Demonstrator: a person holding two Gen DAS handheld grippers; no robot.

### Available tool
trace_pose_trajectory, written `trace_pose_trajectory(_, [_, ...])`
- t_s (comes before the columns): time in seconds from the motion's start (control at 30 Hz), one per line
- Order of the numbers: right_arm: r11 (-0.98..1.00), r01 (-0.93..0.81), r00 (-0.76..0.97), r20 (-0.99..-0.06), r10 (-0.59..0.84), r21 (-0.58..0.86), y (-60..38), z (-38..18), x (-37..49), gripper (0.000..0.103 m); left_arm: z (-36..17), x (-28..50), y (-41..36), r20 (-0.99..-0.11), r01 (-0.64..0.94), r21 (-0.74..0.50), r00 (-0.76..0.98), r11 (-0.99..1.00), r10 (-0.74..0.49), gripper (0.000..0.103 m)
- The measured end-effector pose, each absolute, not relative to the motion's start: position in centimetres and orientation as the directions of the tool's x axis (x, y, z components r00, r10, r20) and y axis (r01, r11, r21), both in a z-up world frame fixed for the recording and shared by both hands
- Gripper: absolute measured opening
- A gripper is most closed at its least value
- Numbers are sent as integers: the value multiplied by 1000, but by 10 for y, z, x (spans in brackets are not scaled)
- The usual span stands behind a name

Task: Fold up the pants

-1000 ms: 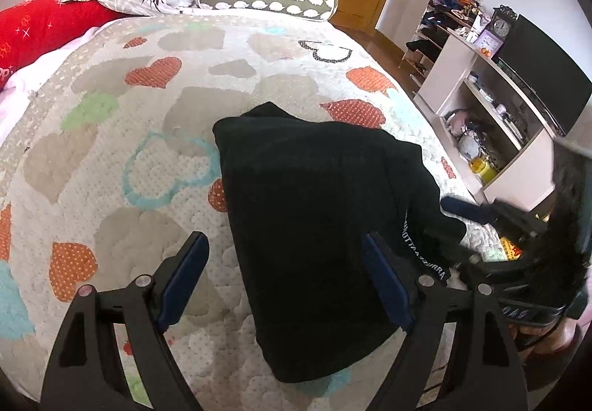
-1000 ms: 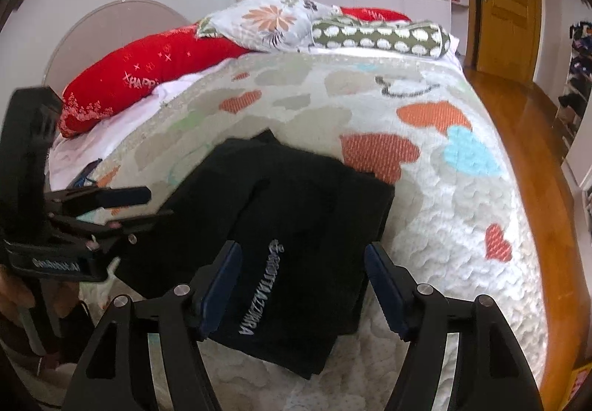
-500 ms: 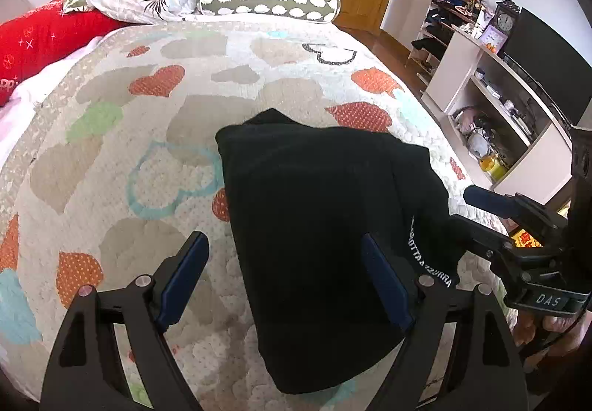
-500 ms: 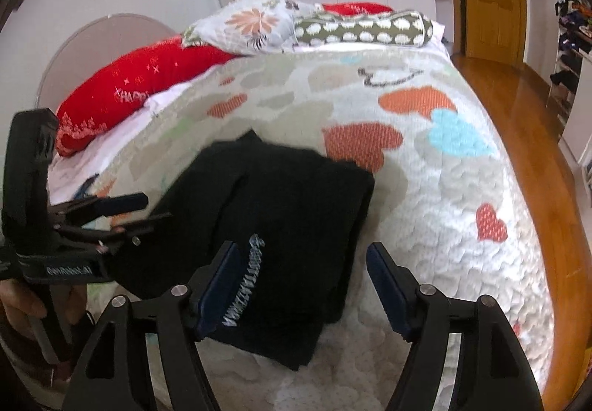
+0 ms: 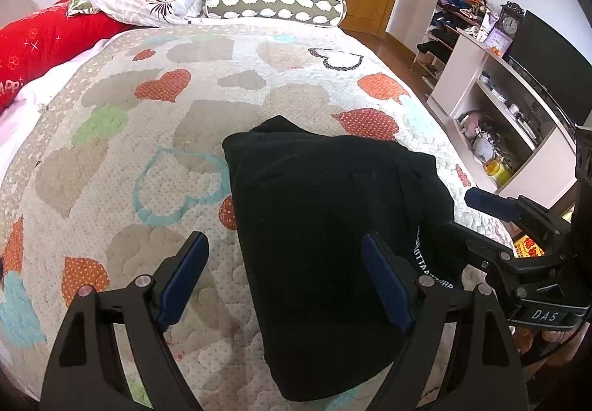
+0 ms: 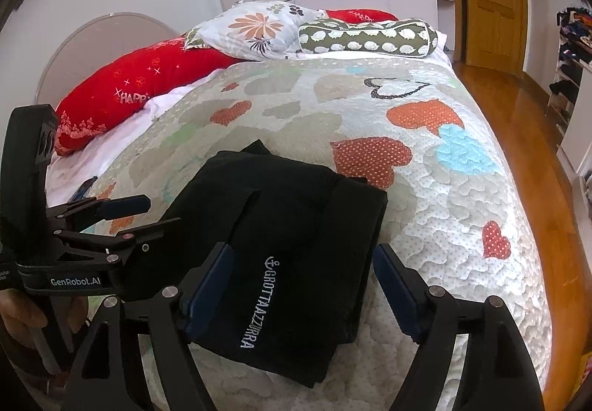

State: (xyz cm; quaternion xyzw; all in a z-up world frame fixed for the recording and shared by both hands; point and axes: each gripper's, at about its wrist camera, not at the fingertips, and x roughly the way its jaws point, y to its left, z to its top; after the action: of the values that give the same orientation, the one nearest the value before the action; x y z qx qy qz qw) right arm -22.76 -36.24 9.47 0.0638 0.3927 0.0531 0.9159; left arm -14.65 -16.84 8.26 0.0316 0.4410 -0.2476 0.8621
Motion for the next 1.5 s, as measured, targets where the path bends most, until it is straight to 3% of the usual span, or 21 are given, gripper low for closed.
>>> trace_pose_trajectory(0.23, [985, -30, 676, -723, 144, 168, -368, 89, -225, 81, 80, -145, -169, -779, 456, -177, 477, 872, -408, 85])
trace_pose_trajectory(0.53, [970, 52, 644, -750, 151, 239, -392, 60, -209, 82, 68, -129, -158, -771, 421, -308, 415, 853, -483, 86])
trace_pose_trajectory(0.73, [955, 38, 682, -706, 189, 293, -400, 60, -193, 80, 69, -103, -157, -764, 392, -313, 438, 865, -475, 86])
trace_pose_trajectory(0.77, [955, 22, 688, -697, 201, 297, -399, 61, -188, 69, 68, -95, -159, -768, 379, -306, 444, 873, -461, 86])
trace_pose_trajectory(0.8, [952, -1, 687, -691, 224, 307, -398, 61, -183, 44, 66, -90, -160, -772, 373, -301, 445, 878, -454, 86])
trace_pose_trajectory(0.9, [957, -37, 696, -680, 231, 288, -389, 67, -172, 12, 63, -78, -164, -784, 356, -274, 455, 893, -422, 86])
trace_pose_trajectory(1.13, [969, -31, 665, -718, 203, 245, -392, 60, -169, 15, 48, -61, -167, -808, 333, -236, 455, 913, -375, 87])
trace_pose_trajectory(1.17, [968, -19, 667, -718, 199, 251, -395, 59, -171, 21, 46, -58, -168, -812, 330, -222, 459, 917, -362, 88])
trace_pose_trajectory(1.2, [968, -2, 670, -718, 188, 252, -397, 61, -174, 36, 45, -56, -169, -814, 330, -217, 459, 919, -357, 88])
trace_pose_trajectory(1.27, [970, 42, 680, -718, 149, 241, -402, 68, -181, 52, 42, -49, -170, -821, 327, -209, 453, 922, -346, 88])
trace_pose_trajectory(1.5, [964, -120, 702, -667, 251, 236, -370, 104, -213, 52, 41, -46, -173, -829, 323, -199, 448, 925, -334, 88])
